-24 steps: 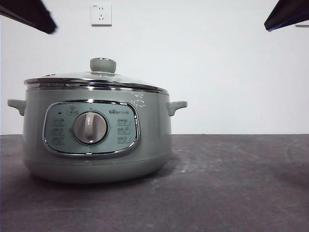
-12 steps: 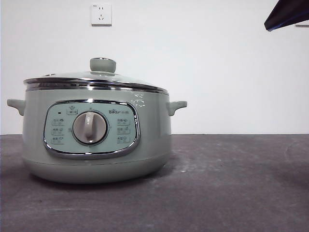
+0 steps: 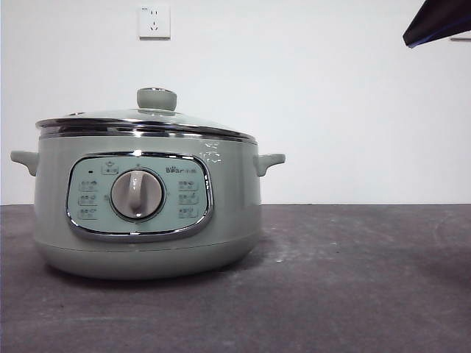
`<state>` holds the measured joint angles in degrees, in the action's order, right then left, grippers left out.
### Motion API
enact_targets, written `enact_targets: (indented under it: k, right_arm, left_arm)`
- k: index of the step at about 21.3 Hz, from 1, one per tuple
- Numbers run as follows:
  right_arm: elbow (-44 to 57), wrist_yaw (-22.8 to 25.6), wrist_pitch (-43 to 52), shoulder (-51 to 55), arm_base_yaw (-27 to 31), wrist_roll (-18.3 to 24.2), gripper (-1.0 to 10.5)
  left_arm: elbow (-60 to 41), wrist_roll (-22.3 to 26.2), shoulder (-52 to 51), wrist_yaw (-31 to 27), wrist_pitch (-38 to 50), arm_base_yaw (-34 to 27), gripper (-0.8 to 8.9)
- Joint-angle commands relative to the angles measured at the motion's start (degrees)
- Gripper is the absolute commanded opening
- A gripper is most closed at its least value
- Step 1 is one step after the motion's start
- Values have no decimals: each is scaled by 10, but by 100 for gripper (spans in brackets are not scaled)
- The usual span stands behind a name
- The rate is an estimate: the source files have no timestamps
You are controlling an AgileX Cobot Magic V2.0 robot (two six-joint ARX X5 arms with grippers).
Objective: Pick up the potato,open the lid,put the potato in the pot,close the lid
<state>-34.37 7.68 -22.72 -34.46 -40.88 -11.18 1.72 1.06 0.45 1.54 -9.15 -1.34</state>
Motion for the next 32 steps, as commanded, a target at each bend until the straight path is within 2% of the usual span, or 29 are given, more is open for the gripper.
enact_targets:
  k: [1,21,22,25,27,30,32]
  right_arm:
    - [3,2,3,1,0,-6,-15]
    - [3,2,3,1,0,-5,-15]
    - [4,2,3,2,0,-1,-15]
    - [8,47,3,35,14,60,-15]
    - [37,42,24,61,52,96,-15]
    - [134,39,99,127,146,92,-15]
    - [197,-28,140,182,219,84,-15]
  left_arm:
    - [-8,2,-3,1,-19,-6,-3]
    - [-8,3,-3,1,-33,-8,-3]
    - [-8,3,-3,1,-33,-8,-3]
    - [-8,3,-3,1,-33,-8,-3]
    - [-8,3,-3,1,-33,-8,-3]
    - [-8,3,-3,1,-33,-8,-3]
    - [-8,3,-3,1,-33,-8,-3]
